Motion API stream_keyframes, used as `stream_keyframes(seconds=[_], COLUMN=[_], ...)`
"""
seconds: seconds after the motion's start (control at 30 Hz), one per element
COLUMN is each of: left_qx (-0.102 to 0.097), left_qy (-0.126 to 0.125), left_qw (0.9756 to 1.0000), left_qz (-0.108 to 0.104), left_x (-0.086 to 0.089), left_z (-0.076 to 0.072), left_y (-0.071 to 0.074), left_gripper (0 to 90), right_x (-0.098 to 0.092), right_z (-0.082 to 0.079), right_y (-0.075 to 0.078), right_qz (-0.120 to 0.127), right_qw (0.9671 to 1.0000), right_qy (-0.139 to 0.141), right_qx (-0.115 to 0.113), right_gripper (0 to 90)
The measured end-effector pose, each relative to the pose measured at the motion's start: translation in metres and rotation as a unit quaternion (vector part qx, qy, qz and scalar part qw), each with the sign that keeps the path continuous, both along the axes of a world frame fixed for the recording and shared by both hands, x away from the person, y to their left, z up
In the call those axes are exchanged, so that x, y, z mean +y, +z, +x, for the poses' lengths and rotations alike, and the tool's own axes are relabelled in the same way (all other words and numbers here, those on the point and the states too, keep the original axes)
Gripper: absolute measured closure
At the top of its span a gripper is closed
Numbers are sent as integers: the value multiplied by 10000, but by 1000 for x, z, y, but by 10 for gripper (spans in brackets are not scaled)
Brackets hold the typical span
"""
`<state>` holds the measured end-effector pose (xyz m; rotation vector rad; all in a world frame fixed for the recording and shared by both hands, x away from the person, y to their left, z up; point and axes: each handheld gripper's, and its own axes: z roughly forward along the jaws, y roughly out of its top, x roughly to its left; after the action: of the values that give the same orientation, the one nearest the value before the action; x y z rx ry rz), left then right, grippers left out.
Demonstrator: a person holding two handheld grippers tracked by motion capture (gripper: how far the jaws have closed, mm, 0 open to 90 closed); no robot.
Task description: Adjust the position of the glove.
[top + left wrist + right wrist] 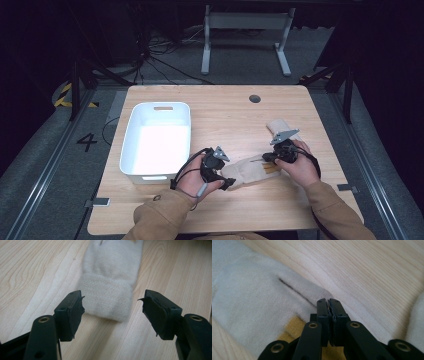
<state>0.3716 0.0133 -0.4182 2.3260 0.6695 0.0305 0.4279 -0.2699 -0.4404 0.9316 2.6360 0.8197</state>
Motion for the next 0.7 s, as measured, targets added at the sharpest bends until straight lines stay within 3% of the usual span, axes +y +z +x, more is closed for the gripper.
stream_keyframes(seconds=[0.7], left_qx=[-9], left_qy=[-89], left_qw=[10000], left_qz=[-18], left_x=[-5], left_z=[8], left_y=[2], left_gripper=[334], right_x=[-9], right_z=[-22], right_y=[3], right_qz=[4], right_qw=[9998], right_qy=[9], right_qx=[190], right_gripper=[875])
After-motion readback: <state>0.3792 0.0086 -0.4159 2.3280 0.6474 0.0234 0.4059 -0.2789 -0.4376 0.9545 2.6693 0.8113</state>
